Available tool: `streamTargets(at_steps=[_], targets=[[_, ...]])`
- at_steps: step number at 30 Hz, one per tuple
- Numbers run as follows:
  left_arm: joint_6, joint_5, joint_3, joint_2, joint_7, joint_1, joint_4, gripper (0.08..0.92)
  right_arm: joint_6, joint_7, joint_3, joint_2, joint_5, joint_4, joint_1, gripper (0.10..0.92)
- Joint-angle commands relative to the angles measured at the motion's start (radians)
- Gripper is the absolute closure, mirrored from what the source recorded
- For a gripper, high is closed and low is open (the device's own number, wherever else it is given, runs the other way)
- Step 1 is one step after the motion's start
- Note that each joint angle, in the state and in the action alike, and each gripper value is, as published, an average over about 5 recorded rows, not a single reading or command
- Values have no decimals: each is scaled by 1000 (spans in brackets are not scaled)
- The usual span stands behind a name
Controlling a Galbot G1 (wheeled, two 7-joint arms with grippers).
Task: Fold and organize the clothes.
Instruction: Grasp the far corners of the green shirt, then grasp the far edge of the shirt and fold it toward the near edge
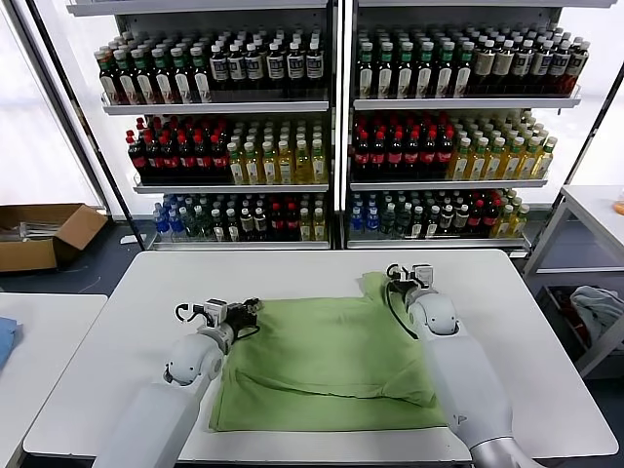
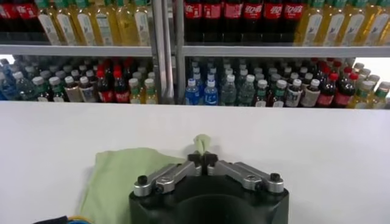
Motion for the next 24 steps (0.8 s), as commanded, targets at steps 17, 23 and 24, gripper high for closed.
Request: streamTargets(at_steps=[17, 23, 24], targets=[[-130, 65, -60, 25, -20, 129, -231, 912, 9, 43, 70, -46, 24, 496, -202, 918], [-136, 74, -99, 25, -14, 203, -287, 912, 10, 60, 130, -72, 24, 608, -319, 918], [-136, 76, -105, 25, -13, 217, -299, 912, 10, 60, 145, -76, 27, 621, -340, 918]])
